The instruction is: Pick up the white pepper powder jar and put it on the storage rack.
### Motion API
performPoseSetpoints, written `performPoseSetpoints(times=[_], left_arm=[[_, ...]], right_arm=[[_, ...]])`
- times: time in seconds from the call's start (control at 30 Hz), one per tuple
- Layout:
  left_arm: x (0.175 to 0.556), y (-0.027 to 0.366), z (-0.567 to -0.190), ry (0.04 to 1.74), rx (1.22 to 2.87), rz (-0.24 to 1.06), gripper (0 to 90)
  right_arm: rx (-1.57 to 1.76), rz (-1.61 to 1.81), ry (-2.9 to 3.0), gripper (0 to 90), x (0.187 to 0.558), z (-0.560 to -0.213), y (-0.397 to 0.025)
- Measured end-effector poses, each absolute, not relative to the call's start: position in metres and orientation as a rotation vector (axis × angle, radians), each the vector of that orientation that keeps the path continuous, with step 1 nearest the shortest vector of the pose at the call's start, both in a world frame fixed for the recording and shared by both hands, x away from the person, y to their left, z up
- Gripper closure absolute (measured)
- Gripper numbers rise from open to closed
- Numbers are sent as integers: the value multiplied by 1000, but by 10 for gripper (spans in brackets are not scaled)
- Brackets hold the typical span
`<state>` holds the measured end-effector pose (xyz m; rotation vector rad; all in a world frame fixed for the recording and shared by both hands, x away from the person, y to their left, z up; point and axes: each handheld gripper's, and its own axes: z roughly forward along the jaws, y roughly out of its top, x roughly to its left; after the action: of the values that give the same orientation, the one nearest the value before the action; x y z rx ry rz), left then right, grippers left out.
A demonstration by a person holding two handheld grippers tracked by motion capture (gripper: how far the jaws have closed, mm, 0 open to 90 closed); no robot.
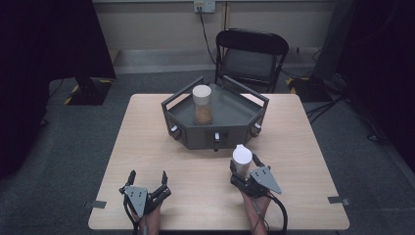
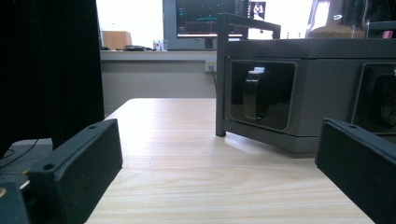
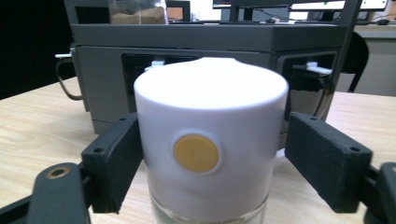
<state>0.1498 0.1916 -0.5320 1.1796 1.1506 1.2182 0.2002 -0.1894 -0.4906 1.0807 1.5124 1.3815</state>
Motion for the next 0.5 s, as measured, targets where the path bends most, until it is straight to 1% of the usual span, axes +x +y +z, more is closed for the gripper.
performPoseSetpoints(times=[0.23, 0.37, 0.5], left_arm=[[150, 192, -532, 1151, 1179, 1218, 0], [150, 192, -532, 1151, 1180, 1218, 0], [150, 192, -532, 1151, 1179, 1218, 0]], right_arm=[[1088, 1371, 1526, 211, 205, -492, -187], [1077, 1363, 1518, 239, 206, -496, -184], [1063, 1370, 1510, 294, 206, -498, -183]])
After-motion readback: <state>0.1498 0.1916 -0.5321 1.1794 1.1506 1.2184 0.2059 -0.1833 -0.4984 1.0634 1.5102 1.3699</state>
